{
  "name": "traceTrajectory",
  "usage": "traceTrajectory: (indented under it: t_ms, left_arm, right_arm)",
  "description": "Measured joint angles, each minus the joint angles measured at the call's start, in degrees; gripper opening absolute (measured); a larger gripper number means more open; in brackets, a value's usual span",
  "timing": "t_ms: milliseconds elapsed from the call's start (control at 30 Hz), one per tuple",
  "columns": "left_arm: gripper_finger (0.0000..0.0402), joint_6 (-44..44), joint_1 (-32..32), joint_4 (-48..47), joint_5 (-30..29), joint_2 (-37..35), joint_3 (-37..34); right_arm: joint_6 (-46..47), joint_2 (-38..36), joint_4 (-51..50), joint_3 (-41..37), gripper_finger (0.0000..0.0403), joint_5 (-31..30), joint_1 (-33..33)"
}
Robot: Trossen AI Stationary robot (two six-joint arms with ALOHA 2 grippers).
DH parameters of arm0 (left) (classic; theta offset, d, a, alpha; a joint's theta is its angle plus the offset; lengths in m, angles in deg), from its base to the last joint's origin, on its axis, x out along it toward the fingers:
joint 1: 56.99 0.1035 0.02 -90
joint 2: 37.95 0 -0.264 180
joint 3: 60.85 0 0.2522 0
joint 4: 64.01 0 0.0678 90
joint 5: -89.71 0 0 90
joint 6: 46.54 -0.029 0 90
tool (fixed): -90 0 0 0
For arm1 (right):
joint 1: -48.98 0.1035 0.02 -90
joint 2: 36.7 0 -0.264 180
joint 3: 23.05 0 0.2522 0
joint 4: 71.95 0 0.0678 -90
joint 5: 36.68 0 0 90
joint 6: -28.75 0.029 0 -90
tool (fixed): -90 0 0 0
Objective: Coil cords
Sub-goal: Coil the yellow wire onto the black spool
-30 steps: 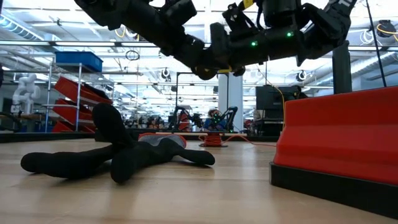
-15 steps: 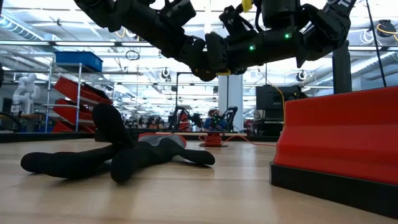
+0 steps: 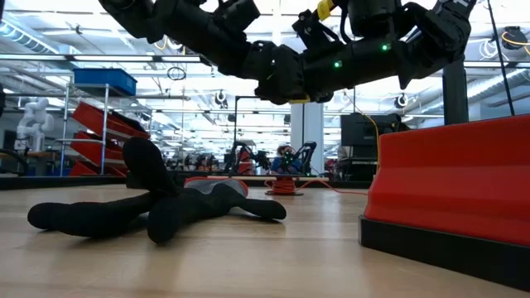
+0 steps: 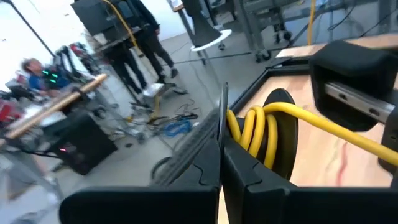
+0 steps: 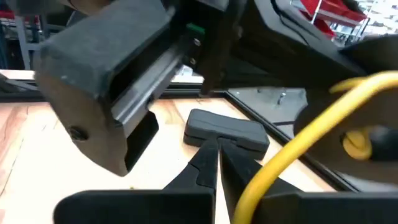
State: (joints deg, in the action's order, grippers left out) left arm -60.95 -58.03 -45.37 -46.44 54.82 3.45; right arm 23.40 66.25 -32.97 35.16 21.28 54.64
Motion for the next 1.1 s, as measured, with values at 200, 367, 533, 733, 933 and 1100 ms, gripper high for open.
traceTrajectory:
  t_ms: [200,367,533,733,933,1100]
  left_arm:
    - [0.0000,6.1,1.0,2.3,5.2,2.2,0.0]
    - [0.0000,11.2,2.1,3.2,7.3,3.6,-0.1]
    - [0.0000,14.0,2.9,3.3,10.1,3.5,-0.3]
    - [0.0000,14.0,3.0,3.3,10.8,3.5,-0.3]
    - [0.0000,18.5,4.4,4.2,16.8,3.5,-0.3]
    - [0.0000,23.7,6.1,5.9,23.0,3.5,-0.3]
  right_arm:
    - [-2.1,0.0,-2.2,0.0,0.0004,1.9,0.0]
    - [-3.2,0.0,-2.5,-0.1,0.0004,0.4,0.0]
    - [-4.0,0.0,-2.6,-0.1,0.0004,0.2,0.0]
    - [-4.3,0.0,-5.3,-0.1,0.0004,0.6,0.1]
    - [-6.1,0.0,-5.2,-0.1,0.0004,0.7,0.4]
    - [-7.5,0.0,-5.4,-0.1,0.0004,1.1,0.5]
